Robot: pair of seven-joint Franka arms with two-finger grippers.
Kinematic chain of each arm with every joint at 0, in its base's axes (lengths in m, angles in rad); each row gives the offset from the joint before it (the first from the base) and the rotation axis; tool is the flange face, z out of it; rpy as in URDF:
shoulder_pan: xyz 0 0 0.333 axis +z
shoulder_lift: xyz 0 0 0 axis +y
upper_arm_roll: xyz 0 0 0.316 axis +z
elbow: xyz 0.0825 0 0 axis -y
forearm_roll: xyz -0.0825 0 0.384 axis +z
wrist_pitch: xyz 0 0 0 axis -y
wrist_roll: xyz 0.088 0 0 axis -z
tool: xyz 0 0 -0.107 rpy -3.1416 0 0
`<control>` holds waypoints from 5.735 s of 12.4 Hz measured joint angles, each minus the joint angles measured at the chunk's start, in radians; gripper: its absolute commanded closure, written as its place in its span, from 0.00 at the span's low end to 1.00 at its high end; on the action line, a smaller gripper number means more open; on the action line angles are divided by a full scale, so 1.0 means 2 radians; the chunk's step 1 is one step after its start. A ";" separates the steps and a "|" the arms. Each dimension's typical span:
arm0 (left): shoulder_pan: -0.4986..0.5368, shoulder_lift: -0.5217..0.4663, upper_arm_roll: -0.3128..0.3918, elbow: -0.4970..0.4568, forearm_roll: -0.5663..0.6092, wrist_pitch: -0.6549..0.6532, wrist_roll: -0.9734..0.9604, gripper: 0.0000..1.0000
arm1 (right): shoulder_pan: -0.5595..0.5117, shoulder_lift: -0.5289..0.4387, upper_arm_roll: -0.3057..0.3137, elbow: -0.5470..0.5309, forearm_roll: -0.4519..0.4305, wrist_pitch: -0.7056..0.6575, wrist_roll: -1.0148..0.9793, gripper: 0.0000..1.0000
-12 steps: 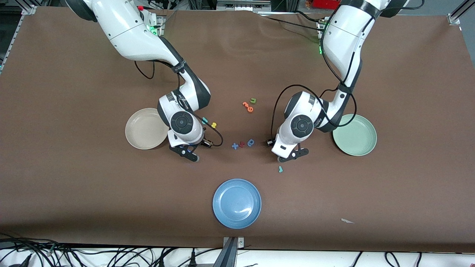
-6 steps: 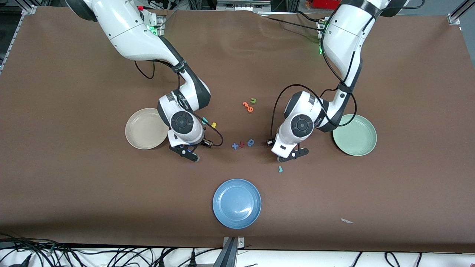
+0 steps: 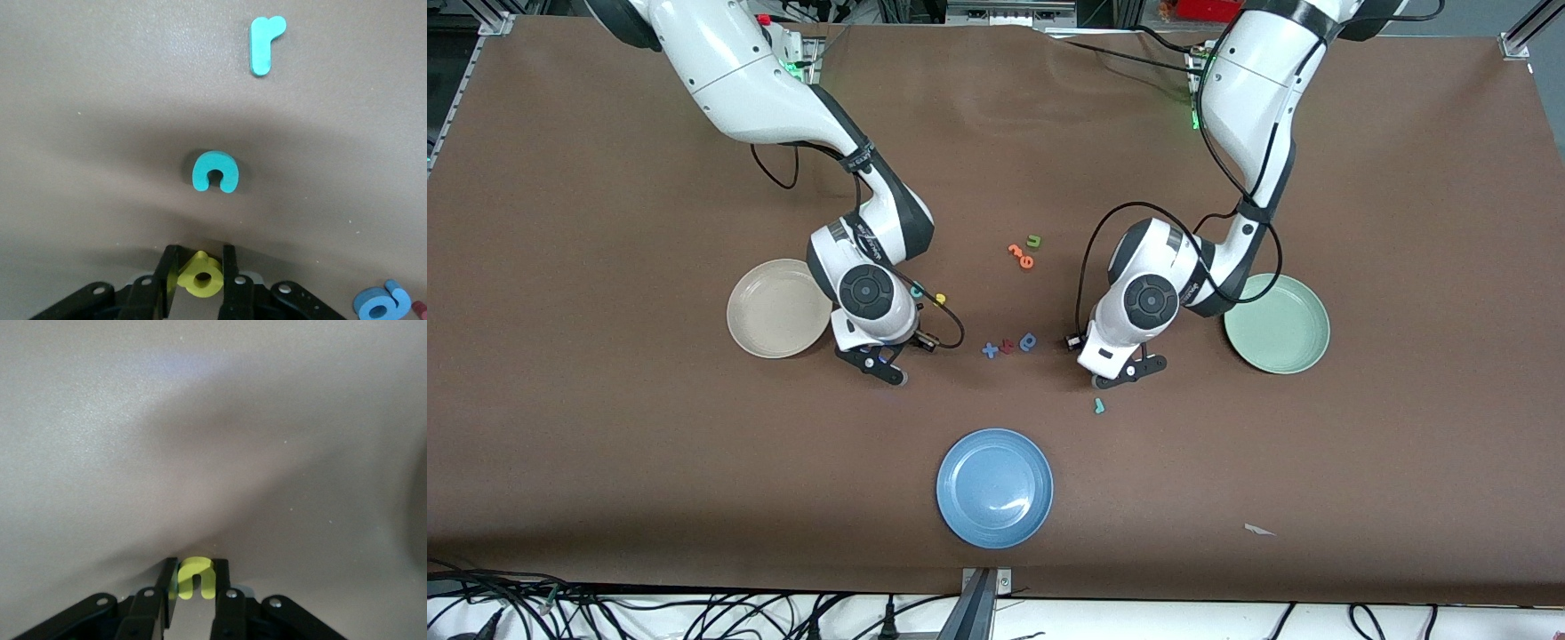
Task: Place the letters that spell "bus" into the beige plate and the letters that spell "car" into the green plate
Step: 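Release letters onto the green plate with the left gripper, white with the right, then grasp teal letters with both grippers, the left taking the teal c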
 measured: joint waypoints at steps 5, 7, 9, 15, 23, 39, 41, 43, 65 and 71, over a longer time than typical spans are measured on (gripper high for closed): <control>0.038 -0.036 0.002 0.007 0.000 -0.080 0.031 0.84 | 0.000 -0.007 -0.001 0.002 -0.001 -0.033 -0.021 0.79; 0.074 -0.069 0.003 0.007 0.000 -0.144 0.077 0.87 | -0.003 -0.028 -0.005 0.002 -0.001 -0.082 -0.051 0.79; 0.116 -0.094 0.004 0.007 0.000 -0.196 0.135 0.86 | -0.011 -0.052 -0.015 0.002 -0.001 -0.130 -0.092 0.79; 0.212 -0.099 0.008 -0.010 0.035 -0.222 0.271 0.85 | -0.061 -0.097 -0.054 -0.084 0.000 -0.148 -0.252 0.77; 0.228 -0.072 0.007 -0.012 0.063 -0.212 0.295 0.01 | -0.079 -0.123 -0.035 -0.126 0.030 -0.118 -0.229 0.00; 0.160 -0.050 -0.117 -0.001 0.063 -0.047 0.012 0.01 | -0.005 -0.095 0.024 -0.160 0.030 0.034 0.204 0.31; 0.147 -0.034 -0.117 -0.002 0.063 -0.041 0.010 0.09 | -0.005 -0.092 0.025 -0.162 0.030 0.039 0.205 0.34; 0.138 -0.020 -0.117 -0.001 0.063 -0.030 0.010 0.10 | -0.001 -0.091 0.026 -0.162 0.030 0.043 0.208 0.34; 0.119 0.042 -0.112 0.049 0.151 0.020 0.009 0.32 | 0.018 -0.114 0.017 -0.228 0.029 0.149 0.237 0.46; 0.109 0.042 -0.113 0.049 0.160 0.020 -0.004 0.33 | 0.018 -0.118 0.017 -0.234 0.029 0.154 0.239 0.63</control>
